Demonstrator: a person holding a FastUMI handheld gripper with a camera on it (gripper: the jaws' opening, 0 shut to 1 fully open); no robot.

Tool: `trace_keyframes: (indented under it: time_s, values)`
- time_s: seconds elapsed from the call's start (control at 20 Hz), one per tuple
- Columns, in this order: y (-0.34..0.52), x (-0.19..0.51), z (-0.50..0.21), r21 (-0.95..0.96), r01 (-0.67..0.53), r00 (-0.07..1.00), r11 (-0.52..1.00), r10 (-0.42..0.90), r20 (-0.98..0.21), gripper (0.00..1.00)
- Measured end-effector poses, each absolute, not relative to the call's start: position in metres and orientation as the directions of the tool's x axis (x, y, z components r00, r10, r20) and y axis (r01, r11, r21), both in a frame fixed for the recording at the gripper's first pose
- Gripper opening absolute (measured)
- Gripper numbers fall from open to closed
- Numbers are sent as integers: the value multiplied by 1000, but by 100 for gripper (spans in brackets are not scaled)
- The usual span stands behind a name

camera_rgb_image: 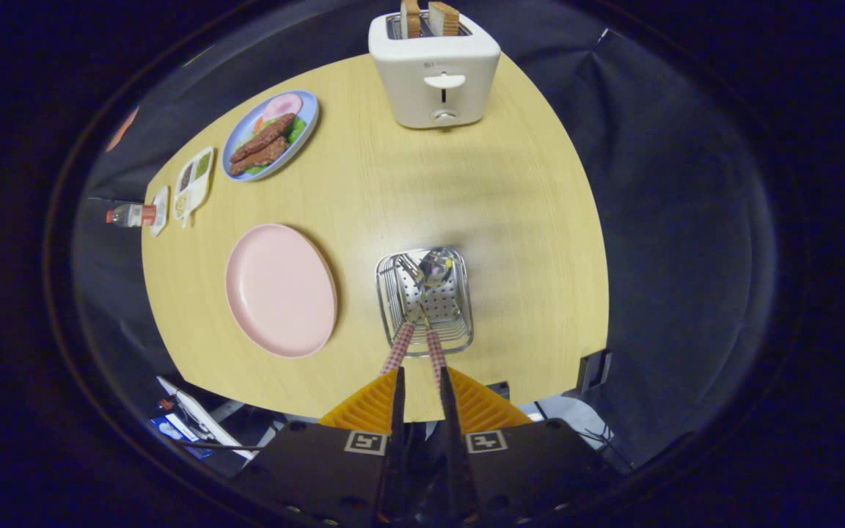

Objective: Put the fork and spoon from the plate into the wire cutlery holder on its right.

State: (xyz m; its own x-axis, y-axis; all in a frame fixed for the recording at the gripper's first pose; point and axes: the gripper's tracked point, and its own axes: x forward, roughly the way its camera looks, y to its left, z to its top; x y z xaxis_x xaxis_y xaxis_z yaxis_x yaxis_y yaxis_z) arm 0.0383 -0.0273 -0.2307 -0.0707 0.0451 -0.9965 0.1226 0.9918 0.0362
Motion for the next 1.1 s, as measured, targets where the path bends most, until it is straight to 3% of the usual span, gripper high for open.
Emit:
trace_keyframes:
  time_s: [0.25,0.6,0.9,1.1]
  values:
    - [-18,60,-213,102,79,77,992,96,-992,45]
    - [4,94,-178,170,25,389,985,147,-910,87]
    - [25,114,-114,150,-57,699,987,147,-700,93]
    - [34,100,-54,153,-129,838,980,190,-511,94]
